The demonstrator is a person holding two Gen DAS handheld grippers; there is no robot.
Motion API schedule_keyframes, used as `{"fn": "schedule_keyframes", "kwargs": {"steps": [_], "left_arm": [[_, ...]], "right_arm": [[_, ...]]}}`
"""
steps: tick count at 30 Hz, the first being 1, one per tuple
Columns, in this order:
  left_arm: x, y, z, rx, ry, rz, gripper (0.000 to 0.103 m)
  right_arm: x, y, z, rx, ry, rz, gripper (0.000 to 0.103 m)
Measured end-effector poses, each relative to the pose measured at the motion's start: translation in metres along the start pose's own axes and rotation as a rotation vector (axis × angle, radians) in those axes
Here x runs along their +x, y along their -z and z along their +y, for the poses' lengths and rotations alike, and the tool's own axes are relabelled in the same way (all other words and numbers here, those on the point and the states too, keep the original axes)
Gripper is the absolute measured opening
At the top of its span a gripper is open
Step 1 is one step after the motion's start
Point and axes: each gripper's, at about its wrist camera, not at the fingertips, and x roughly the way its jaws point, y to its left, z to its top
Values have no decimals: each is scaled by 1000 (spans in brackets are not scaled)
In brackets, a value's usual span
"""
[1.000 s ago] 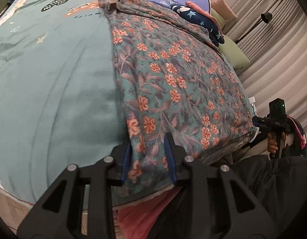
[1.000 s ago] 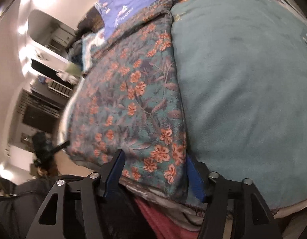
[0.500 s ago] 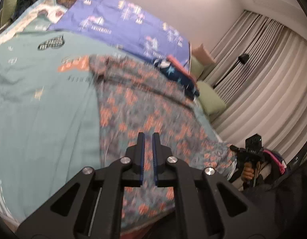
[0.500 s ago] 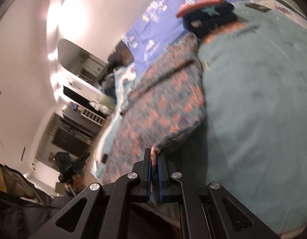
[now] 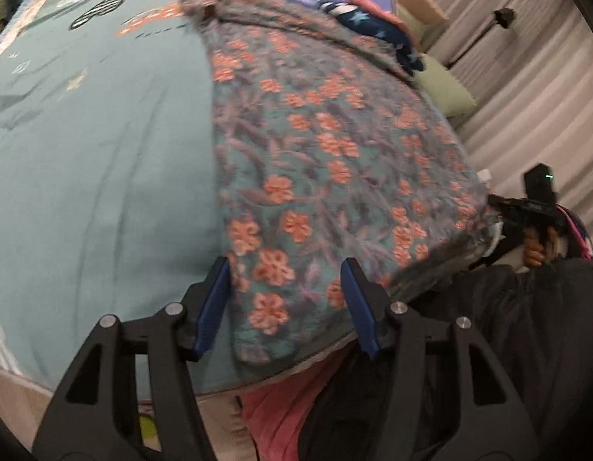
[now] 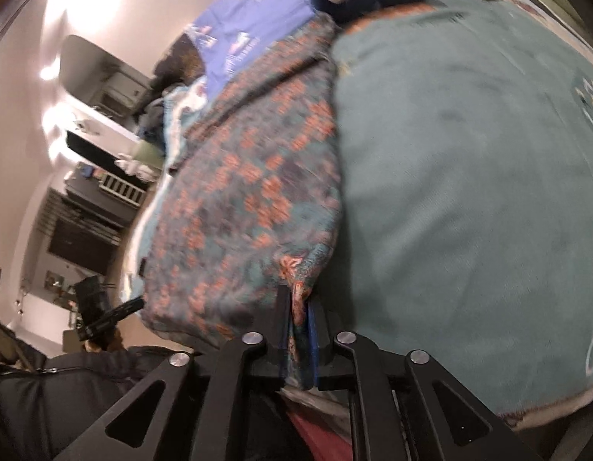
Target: Fold small clothes
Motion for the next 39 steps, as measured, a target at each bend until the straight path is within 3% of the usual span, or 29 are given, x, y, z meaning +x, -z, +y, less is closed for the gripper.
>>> {"fn": "schedule_keyframes", "kwargs": {"steps": [1,2,3,4,7,8,9,15,21,29,33,39], "left_arm": [[0,0,1,-14,12,0,56],[0,0,2,-23,16,1,37],[1,0,4,-31,17,2,14],[1,-1,8,-48,31,1,10],[0,-9,10,-86,76,-49,8],[-2,-12,9,-88,86,-73,8],[-9,-16,5,-90,108,-119,7],[-43,-48,-7,-73,179,-317,7],[-66,-92,-9,-62,230,-494,7],[-68,-152,-13,-23,192,-595,7],[-68,-178,-17,-16,181,-624,7],[-60,-216,-10,-55,158,-647,7]], "right_arm": [[2,2,-3,8,13,11,30],[5,2,-5,13,10,18,42],[6,3,-5,13,-9,18,45],[7,3,-5,8,-29,19,46],[14,0,-4,3,-62,26,43],[15,0,-3,0,-64,28,20],[15,-2,-2,-3,-72,26,5],[-22,-20,7,-1,-271,-139,4],[-43,-58,34,-67,-371,-267,5],[-50,-120,86,-205,-289,-454,6],[-37,-145,107,-286,-212,-478,6],[-25,-192,92,-141,-198,-528,6]]}}
